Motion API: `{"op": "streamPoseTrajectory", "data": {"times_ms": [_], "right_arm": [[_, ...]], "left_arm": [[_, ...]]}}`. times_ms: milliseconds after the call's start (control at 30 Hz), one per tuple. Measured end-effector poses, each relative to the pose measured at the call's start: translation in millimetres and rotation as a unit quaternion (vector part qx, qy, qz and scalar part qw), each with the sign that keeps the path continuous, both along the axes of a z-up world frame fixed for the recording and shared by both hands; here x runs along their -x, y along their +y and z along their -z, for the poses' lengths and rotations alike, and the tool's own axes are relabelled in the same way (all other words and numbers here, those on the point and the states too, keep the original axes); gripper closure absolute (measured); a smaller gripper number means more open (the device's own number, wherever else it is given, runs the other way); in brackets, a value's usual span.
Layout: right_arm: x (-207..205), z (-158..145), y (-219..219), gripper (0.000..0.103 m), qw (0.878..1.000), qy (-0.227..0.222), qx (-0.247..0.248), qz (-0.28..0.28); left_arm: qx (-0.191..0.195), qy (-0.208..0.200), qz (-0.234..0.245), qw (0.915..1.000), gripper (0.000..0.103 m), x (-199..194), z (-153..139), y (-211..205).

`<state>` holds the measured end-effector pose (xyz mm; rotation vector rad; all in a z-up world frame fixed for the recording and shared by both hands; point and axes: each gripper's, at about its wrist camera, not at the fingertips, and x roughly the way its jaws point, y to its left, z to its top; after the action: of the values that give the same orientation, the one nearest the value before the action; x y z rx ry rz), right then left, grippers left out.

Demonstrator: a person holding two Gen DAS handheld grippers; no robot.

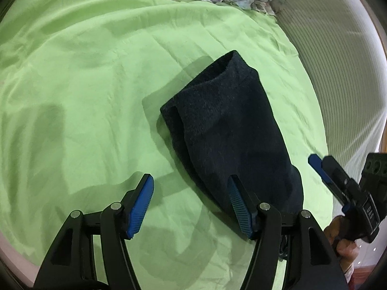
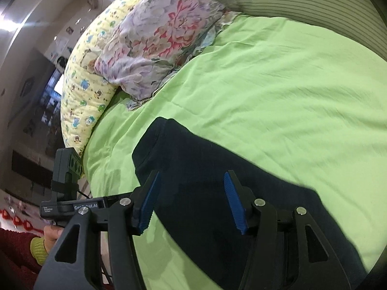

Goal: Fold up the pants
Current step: 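Grasp the folded end with the left gripper while the right gripper grasps the pants edge, then lift the bundle end with both grippers and fold it over onto the pants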

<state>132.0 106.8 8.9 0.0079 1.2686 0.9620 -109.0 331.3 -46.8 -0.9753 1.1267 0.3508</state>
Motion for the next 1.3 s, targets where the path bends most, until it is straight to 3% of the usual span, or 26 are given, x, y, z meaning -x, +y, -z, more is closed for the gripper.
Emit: {"op": "streamPoseTrajectory", "data": {"times_ms": [267, 700, 833, 900, 933, 967, 1100, 1300], "right_arm": [[-24.8, 19.5, 45.5, 0.047, 0.998, 0.011, 0.023, -0.064], [-37.3, 56.7, 112.2, 0.047, 0.983, 0.012, 0.052, -0.175], [-35.5, 66.2, 124.2, 0.052, 0.978, 0.018, 0.059, -0.198], [-33.1, 68.5, 128.1, 0.065, 0.976, 0.023, 0.059, -0.207], [-31.5, 67.7, 129.0, 0.067, 0.976, 0.021, 0.058, -0.209], [-30.3, 66.8, 128.8, 0.072, 0.975, 0.021, 0.059, -0.212], [-26.9, 56.6, 119.8, 0.081, 0.977, 0.013, 0.048, -0.207], [-28.1, 22.8, 89.5, 0.083, 0.985, -0.003, 0.006, -0.175]], "left_arm": [[0.041, -0.001, -0.025, 0.9988, 0.039, -4.1, 19.2, 16.4], [0.052, -0.011, -0.047, 0.9975, 0.039, -14.9, 27.4, 25.9], [0.04, -0.011, -0.044, 0.9982, 0.051, -15.0, 26.9, 27.0], [0.034, -0.014, -0.041, 0.9985, 0.062, -15.2, 26.6, 27.7], [0.037, -0.02, -0.036, 0.9984, 0.075, -15.1, 26.8, 28.2], [0.042, -0.024, -0.032, 0.9983, 0.078, -16.2, 27.4, 28.1], [0.034, -0.035, -0.022, 0.9986, 0.085, -19.1, 19.0, 25.2], [0.015, -0.068, 0.005, 0.9976, 0.088, -27.1, -18.1, 12.6]]}}
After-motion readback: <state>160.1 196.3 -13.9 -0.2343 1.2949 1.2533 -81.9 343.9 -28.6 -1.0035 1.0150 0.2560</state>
